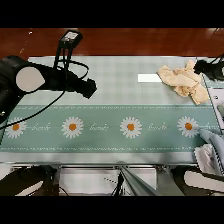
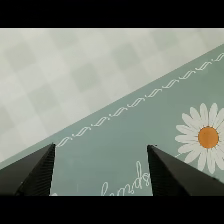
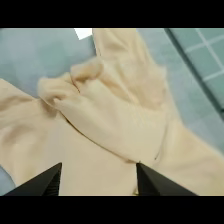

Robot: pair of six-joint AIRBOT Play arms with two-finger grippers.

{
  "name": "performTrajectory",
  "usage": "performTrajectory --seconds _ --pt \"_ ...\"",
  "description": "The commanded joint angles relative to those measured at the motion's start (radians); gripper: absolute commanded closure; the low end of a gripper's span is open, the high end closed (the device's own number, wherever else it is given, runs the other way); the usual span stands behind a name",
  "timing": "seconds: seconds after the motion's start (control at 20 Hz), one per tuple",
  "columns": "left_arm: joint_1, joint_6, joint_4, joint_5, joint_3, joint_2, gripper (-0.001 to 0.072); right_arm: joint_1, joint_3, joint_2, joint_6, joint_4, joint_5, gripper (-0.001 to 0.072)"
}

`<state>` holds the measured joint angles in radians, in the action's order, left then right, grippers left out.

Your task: Fold the shirts.

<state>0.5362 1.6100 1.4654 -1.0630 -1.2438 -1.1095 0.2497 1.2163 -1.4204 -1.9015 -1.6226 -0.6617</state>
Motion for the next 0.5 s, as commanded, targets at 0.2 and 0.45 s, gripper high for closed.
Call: performTrajectory --seconds 0.2,0.45 --pt "-0.001 0.000 0.000 -0.003 0.000 -0.002 -0.0001 0.041 0.000 -0.219 -0.007 0.375 0.037 0.0161" --pt "-0.001 0.000 0.000 -0.003 0.000 0.000 -0.0001 -0.011 0.000 -0.245 0.003 0.393 0.003 0.0674"
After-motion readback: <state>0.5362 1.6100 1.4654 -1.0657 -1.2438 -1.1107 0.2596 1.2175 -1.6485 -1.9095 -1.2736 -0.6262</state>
